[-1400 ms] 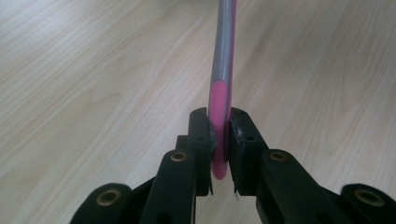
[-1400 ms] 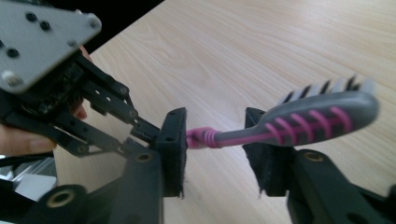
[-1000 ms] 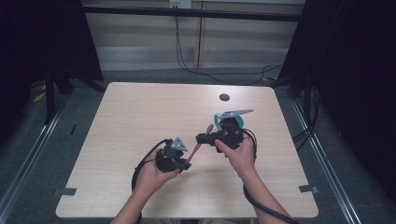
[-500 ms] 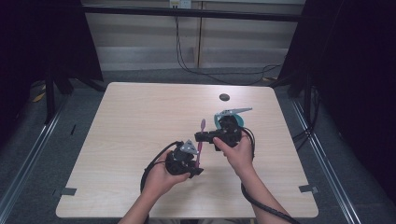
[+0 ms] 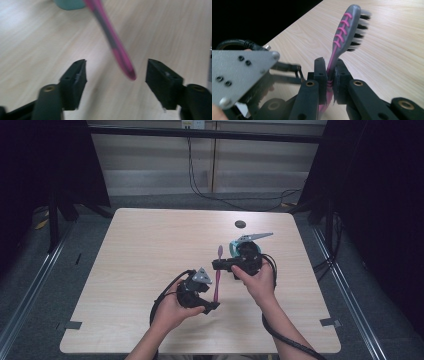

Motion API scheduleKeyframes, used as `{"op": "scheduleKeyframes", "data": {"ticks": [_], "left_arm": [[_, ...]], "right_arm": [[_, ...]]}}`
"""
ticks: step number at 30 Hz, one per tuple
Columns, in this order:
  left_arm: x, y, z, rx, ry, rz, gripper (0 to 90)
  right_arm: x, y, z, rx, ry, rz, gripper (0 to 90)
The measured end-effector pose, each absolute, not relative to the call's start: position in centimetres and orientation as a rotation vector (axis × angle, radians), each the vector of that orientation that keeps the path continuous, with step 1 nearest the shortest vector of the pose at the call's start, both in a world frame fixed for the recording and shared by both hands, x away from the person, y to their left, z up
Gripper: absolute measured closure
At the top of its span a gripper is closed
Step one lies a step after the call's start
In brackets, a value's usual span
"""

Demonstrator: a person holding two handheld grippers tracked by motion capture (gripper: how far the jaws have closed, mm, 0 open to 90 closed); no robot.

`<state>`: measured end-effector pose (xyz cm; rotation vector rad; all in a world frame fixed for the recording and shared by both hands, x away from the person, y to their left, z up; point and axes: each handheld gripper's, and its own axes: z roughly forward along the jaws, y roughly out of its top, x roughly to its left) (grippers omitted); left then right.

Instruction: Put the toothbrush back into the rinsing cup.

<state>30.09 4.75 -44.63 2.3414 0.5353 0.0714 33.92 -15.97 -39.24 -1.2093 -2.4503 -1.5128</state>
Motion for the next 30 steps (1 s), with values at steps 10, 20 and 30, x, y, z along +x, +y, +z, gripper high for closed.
{"op": "scheduleKeyframes", "data": {"ticks": [10, 20, 30], "left_arm": [[30.7, 6.8, -45.9, 2.383, 0.546, 0.130, 19.0], [31.0, 8.4, -47.0, 2.411, 0.537, 0.151, 17.2], [31.1, 9.0, -48.5, 2.400, 0.589, 0.162, 17.1]], "right_arm": [[33.7, -17.8, -38.3, -1.229, -2.497, -1.516, 83.3], [33.7, -18.5, -37.9, -1.235, -2.508, -1.524, 83.3], [33.8, -19.2, -37.2, -1.239, -2.532, -1.518, 83.3]]}}
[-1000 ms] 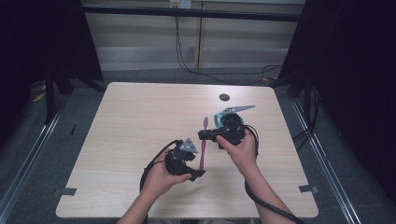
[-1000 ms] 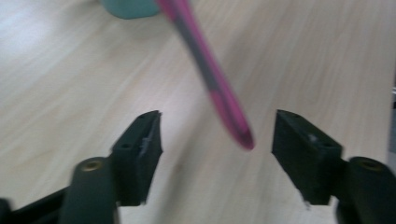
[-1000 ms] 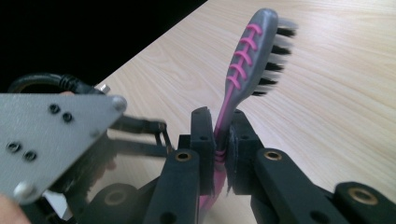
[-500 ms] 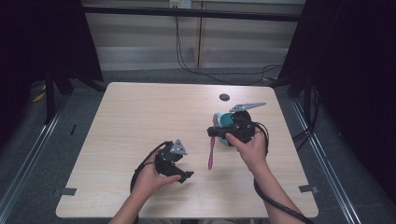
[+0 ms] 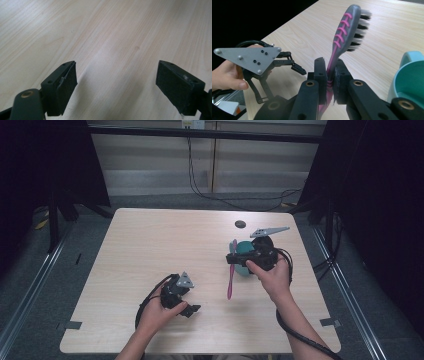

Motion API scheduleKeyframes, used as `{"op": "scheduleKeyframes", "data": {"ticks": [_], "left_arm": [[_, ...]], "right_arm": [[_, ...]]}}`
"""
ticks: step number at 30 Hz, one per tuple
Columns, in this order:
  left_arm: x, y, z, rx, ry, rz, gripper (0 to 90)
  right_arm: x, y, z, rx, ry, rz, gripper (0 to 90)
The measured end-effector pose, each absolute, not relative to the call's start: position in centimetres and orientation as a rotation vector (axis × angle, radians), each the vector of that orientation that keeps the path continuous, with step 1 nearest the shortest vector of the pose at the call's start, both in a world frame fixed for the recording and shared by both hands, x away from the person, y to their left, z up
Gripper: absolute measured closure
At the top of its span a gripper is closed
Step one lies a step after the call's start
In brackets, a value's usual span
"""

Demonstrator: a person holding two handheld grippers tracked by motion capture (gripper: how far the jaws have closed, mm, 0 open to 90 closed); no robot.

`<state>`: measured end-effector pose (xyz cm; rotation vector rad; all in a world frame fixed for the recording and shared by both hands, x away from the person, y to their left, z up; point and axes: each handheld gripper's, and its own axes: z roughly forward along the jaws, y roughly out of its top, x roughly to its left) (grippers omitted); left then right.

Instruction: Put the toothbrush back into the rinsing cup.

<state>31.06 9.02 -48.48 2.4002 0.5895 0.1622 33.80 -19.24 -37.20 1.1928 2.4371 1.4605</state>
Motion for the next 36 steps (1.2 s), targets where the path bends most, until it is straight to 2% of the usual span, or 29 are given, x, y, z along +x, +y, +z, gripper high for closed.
{"op": "scheduleKeyframes", "data": {"ticks": [7, 21, 25, 30, 36], "left_arm": [[31.1, 9.5, -49.1, 2.415, 0.556, 0.185, 17.1], [31.0, 10.0, -50.1, 2.352, 0.615, 0.184, 14.5], [30.8, 10.2, -50.5, 2.331, 0.593, 0.187, 10.2], [30.6, 10.0, -50.9, 2.325, 0.561, 0.186, 0.0], [30.5, 10.2, -51.1, 2.300, 0.556, 0.191, 0.0]], "right_arm": [[34.0, -19.9, -36.7, 1.197, 2.426, 1.454, 83.3], [34.2, -20.6, -35.9, 1.192, 2.411, 1.441, 83.3], [34.2, -20.8, -35.7, 1.192, 2.407, 1.442, 83.3], [34.4, -20.9, -35.3, 1.194, 2.403, 1.441, 83.3], [34.5, -21.1, -34.8, 1.191, 2.400, 1.442, 83.3]]}}
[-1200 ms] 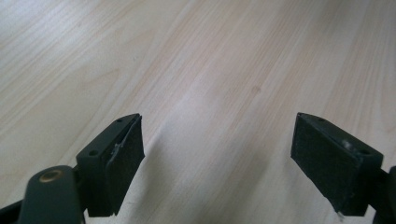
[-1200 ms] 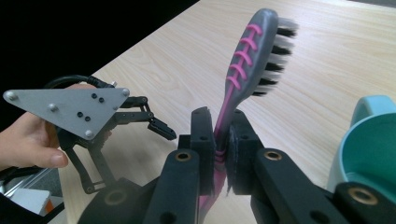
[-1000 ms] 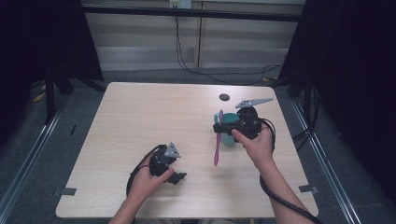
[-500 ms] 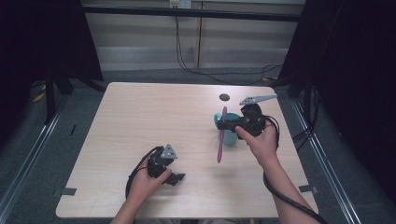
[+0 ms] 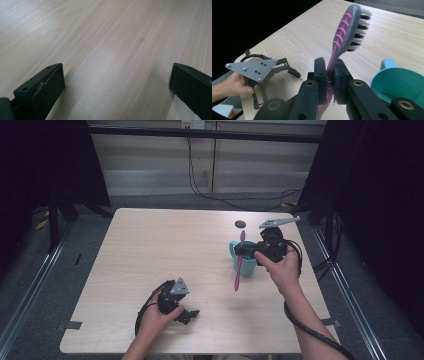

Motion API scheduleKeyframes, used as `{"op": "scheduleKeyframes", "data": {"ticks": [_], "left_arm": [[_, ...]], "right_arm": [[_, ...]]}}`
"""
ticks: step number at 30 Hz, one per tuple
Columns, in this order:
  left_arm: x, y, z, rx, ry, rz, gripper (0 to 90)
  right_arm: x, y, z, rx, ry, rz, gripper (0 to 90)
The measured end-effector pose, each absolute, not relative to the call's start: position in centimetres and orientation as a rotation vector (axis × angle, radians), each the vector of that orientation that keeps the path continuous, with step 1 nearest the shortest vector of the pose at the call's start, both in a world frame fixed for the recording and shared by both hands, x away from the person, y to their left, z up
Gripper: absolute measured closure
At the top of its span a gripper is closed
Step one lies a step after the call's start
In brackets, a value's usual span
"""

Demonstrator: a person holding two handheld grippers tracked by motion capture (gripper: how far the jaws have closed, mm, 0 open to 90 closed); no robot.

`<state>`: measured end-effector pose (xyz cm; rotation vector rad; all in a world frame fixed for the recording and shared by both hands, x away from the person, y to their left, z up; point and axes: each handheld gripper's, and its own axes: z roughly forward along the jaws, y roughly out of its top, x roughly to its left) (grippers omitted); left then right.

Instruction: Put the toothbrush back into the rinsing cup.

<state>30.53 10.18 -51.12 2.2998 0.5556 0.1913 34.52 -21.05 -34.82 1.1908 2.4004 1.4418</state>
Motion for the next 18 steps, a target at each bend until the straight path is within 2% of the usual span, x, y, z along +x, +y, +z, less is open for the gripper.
{"op": "scheduleKeyframes", "data": {"ticks": [18], "left_arm": [[30.5, 10.2, -51.1, 2.299, 0.555, 0.191, 0.0]], "right_arm": [[35.4, -21.3, -33.5, 1.193, 2.380, 1.445, 83.3]]}}
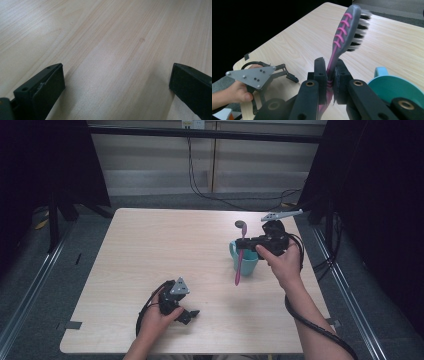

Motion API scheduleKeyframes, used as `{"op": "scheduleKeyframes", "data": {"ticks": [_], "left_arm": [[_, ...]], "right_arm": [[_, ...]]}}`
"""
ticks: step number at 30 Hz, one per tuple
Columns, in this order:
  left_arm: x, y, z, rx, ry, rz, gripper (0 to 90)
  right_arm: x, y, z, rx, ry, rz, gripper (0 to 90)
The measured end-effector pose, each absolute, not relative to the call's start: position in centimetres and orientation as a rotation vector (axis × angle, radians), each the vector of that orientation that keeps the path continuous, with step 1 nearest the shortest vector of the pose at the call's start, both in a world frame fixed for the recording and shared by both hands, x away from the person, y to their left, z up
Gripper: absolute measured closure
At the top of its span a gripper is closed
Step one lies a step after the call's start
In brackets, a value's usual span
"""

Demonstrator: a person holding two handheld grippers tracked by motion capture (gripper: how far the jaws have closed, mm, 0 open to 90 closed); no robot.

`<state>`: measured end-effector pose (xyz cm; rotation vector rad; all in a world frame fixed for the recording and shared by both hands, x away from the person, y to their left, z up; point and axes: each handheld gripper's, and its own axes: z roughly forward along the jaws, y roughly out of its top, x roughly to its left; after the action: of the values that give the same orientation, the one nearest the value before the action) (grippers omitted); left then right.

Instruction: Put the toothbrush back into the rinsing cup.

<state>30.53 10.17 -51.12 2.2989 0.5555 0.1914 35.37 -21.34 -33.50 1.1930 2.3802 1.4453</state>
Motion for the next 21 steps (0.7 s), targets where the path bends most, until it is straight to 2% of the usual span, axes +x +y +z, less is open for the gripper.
{"op": "scheduleKeyframes", "data": {"ticks": [21], "left_arm": [[30.5, 10.2, -51.1, 2.297, 0.559, 0.195, 0.0]], "right_arm": [[36.1, -22.4, -31.8, 1.200, 2.342, 1.437, 83.3]]}}
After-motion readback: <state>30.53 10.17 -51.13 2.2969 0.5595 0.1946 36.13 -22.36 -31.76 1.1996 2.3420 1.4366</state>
